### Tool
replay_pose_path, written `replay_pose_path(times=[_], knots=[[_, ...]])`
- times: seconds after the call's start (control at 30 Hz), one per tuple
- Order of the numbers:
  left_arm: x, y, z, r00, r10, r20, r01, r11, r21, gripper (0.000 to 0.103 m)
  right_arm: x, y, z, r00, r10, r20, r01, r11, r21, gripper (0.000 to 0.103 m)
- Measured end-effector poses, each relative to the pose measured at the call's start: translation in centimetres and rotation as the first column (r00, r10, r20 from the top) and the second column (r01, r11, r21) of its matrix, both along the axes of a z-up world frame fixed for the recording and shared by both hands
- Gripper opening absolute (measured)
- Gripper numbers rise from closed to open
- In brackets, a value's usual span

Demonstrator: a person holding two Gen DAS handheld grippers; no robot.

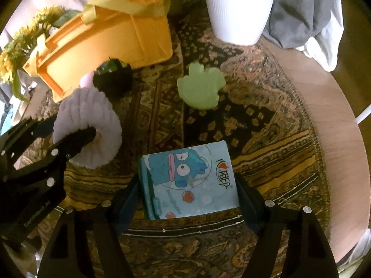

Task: Organize soft objects
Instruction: 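Close left tool on lavender towel while right tool grasps blue book, then carry lavender towel with left tool while right carries blue book to crate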

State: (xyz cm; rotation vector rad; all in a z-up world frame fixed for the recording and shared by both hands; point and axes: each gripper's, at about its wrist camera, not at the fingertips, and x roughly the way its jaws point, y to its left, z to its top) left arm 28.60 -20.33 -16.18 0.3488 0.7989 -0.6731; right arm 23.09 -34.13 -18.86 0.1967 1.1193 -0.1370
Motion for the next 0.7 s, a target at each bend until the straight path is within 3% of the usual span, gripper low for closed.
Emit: replay_pose_path(times=[0.33,0.7], knots=[[-1.0,2.5,2.8,0.994,0.105,0.018,-0.104,0.993,-0.057,0.042,-0.6,1.5,3.6,0.993,0.009,0.116,-0.003,0.999,-0.05,0.076],[-1.9,6.1,6.5,0.972,0.221,0.079,-0.21,0.969,-0.133,0.042,-0.5,3.9,8.5,0.965,0.056,0.255,-0.042,0.997,-0.062,0.076]])
